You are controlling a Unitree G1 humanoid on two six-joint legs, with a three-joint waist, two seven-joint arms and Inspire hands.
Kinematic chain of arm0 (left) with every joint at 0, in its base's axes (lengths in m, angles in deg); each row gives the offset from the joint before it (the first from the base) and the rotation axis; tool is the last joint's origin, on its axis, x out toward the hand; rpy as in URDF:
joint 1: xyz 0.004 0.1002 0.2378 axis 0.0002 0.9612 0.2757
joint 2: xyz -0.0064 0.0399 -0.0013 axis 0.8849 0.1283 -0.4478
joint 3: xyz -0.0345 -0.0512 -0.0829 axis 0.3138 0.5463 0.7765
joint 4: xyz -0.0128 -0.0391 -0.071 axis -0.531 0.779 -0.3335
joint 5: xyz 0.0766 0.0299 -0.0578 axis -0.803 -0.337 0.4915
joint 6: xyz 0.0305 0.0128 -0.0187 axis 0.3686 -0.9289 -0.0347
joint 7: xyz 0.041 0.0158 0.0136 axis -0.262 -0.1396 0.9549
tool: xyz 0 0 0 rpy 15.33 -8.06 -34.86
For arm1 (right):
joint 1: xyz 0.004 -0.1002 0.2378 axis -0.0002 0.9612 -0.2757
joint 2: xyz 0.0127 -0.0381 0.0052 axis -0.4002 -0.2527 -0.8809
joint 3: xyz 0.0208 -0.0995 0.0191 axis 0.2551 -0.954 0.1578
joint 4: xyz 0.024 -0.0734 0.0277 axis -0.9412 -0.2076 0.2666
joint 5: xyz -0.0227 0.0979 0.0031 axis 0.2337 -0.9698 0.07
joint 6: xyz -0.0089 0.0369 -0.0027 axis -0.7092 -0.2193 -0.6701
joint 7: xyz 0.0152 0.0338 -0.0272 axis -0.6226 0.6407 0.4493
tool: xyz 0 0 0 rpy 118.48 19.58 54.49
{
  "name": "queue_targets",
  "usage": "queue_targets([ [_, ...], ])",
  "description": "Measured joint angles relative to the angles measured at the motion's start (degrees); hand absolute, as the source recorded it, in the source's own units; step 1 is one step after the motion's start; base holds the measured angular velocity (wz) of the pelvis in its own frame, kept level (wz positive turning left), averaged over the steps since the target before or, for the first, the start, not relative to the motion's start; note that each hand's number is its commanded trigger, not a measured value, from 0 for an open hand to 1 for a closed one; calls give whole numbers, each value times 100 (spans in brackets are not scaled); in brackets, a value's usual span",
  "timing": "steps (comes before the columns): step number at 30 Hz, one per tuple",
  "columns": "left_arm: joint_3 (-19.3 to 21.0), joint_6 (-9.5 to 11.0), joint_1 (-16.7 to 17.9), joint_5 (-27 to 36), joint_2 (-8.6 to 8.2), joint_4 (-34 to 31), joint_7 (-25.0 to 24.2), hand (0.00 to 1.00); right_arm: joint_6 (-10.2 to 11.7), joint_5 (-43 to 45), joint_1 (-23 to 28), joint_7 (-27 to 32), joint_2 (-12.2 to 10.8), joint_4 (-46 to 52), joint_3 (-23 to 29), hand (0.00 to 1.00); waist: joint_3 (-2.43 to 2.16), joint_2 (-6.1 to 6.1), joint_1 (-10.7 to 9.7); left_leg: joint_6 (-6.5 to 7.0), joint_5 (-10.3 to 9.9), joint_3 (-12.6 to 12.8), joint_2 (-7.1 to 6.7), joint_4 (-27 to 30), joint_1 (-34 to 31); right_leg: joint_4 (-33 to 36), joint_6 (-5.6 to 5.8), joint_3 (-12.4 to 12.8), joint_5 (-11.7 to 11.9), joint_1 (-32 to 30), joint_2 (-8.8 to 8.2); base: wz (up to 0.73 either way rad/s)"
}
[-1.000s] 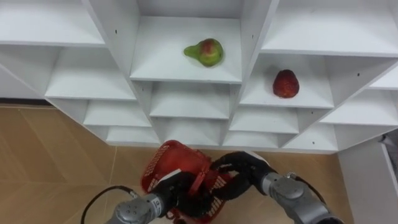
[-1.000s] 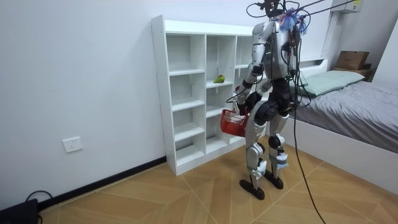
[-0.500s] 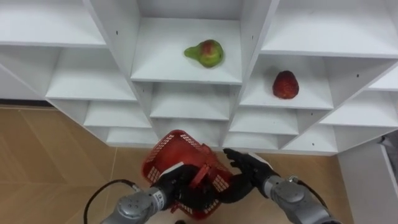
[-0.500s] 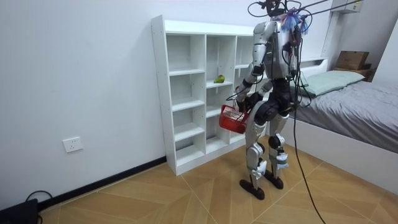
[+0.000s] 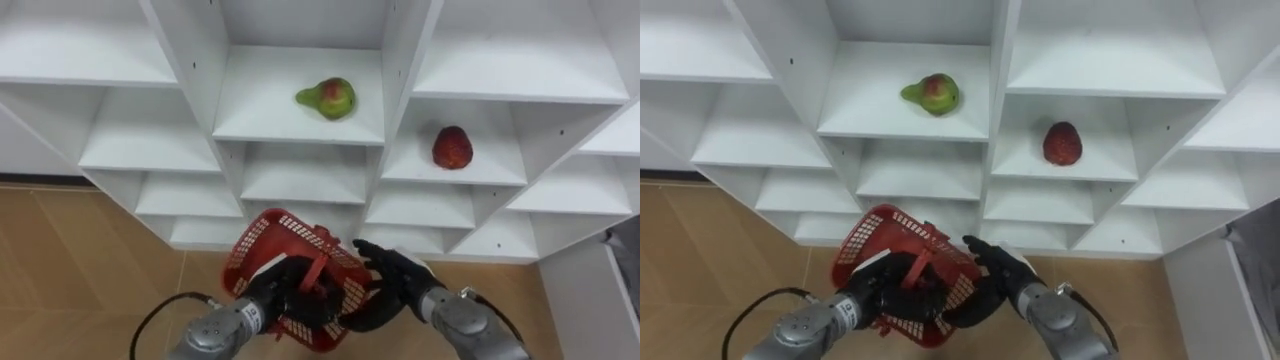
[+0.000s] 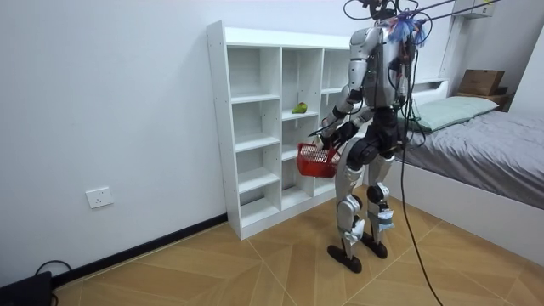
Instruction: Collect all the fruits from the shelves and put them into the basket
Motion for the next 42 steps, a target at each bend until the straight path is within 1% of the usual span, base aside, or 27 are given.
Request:
queue_targets([
  [4, 232, 0, 116, 32, -10, -26, 208, 100, -20, 154, 101, -76, 43, 326, -3, 0, -6, -7, 6, -3, 0, 7, -7, -62, 111, -40, 3, 6, 2, 103, 3, 0],
  [6, 497, 0, 219, 32, -42, -26, 339, 100, -75, 487, 166, -166, 79, 736, 53, 0, -13, -23, 4, -5, 1, 12, -15, -133, 268, -104, 9, -4, -2, 262, 4, 0],
  [7, 559, 0, 251, 36, -43, -32, 378, 100, -75, 494, 197, -189, 95, 842, 70, 0, -16, -30, 6, -5, 1, 14, -21, -166, 329, -110, 18, -4, -7, 313, 2, 5],
  [9, 716, 1, 370, 42, -21, -77, 542, 100, -75, 454, 362, -205, 152, 1240, 108, 0, -43, -83, 12, -9, 2, 4, -36, -223, 535, -224, 32, -21, -18, 555, 6, 6],
  [11, 780, 3, 383, 45, -2, -77, 659, 100, -79, 456, 479, -204, 194, 1519, 95, 0, -78, -152, 40, -15, -2, -19, -41, -268, 622, -292, 40, -36, -22, 668, 17, 7],
  [12, 806, 15, 381, 44, -7, -77, 735, 100, -79, 457, 560, -201, 225, 1750, 94, 0, -79, -188, 83, -15, -2, -14, -42, -282, 662, -298, 41, -36, -21, 702, 16, 0],
  [15, 810, 20, 386, 47, -84, -39, 815, 100, -85, 461, 646, -202, 250, 2222, 109, 0, -56, -249, 158, -18, -5, -11, -48, -378, 838, -386, 61, -25, -3, 867, 26, -2],
  [16, 810, 27, 389, 48, -85, -19, 835, 100, -85, 460, 661, -204, 246, 2327, 109, 0, -48, -264, 168, -18, -5, -12, -48, -387, 880, -403, 63, -22, -1, 906, 29, 0],
  [18, 809, 28, 423, 47, -118, 75, 855, 100, -95, 465, 662, -279, 223, 2752, 125, 0, -18, -316, 166, -28, -15, -30, -48, -405, 982, -426, 65, -30, -3, 1016, 32, 0],
  [21, 811, 27, 559, 50, -151, 89, 872, 100, -127, 420, 665, -323, 230, 3308, 254, 0, -12, -312, 165, -33, -29, -80, -47, -386, 1001, -497, 67, -98, 12, 1099, 44, 6],
  [25, 827, 1, 635, 49, -173, 258, 868, 100, -135, 408, 664, -326, 239, 3573, 279, 0, 1, -296, 174, -51, -44, -169, -46, -381, 1097, -512, 66, -177, 12, 1244, 52, 14],
  [27, 850, -1, 639, 43, -243, 337, 864, 100, -207, 424, 663, -347, 237, 3680, 270, 0, 20, -262, 284, -54, -47, -176, -44, -384, 1112, -510, 66, -190, 12, 1255, 53, 0],
  [28, 862, -2, 645, 43, -261, 340, 864, 100, -208, 423, 663, -374, 238, 3729, 275, 0, 24, -256, 300, -55, -47, -179, -44, -381, 1105, -510, 66, -190, 12, 1250, 54, 0],
  [30, 893, -2, 683, 42, -320, 339, 850, 100, -209, 435, 662, -425, 215, 3976, 276, 0, 22, -260, 329, -54, -47, -214, -47, -363, 1074, -501, 66, -184, 12, 1253, 58, 6],
  [32, 899, -6, 699, 11, -344, 339, 834, 100, -208, 428, 660, -443, 186, 4177, 275, 0, 20, -270, 343, -54, -48, -226, -50, -365, 1060, -501, 65, -186, 12, 1253, 59, 3],
  [33, 897, -6, 711, -68, -376, 338, 826, 100, -207, 422, 659, -436, 112, 4257, 276, 0, 15, -279, 382, -54, -48, -224, -51, -361, 1069, -501, 65, -187, 12, 1259, 58, 0],
  [34, 897, -6, 719, -75, -379, 339, 820, 100, -207, 422, 659, -435, 84, 4284, 276, 0, 14, -289, 394, -54, -48, -224, -51, -361, 1074, -501, 65, -190, 12, 1265, 58, 0],
  [36, 907, -6, 752, -76, -416, 339, 819, 100, -206, 426, 656, -427, -2, 4311, 278, 0, 17, -361, 460, -55, -47, -230, -51, -362, 1101, -503, 65, -208, 11, 1294, 59, 0],
  [37, 909, -6, 759, -77, -418, 339, 817, 100, -206, 432, 651, -427, -10, 4310, 277, 0, 21, -383, 487, -55, -47, -236, -51, -363, 1104, -503, 65, -232, 11, 1301, 58, 4],
  [38, 928, -5, 773, -89, -416, 339, 800, 100, -206, 467, 627, -406, -10, 4310, 280, 0, 36, -440, 545, -55, -47, -240, -52, -363, 1116, -504, 64, -248, 10, 1311, 54, 4],
  [39, 966, -6, 792, -163, -417, 339, 781, 100, -206, 481, 593, -361, -9, 4308, 280, 0, 38, -503, 594, -55, -47, -249, -52, -360, 1118, -514, 63, -252, 10, 1319, 56, 0],
  [42, 977, -39, 839, -309, -336, 339, 732, 100, -207, 480, 470, -218, -11, 4306, 283, 0, 31, -623, 621, -53, -51, -331, -65, -269, 1092, -572, 59, -330, 16, 1373, 58, 12],
])
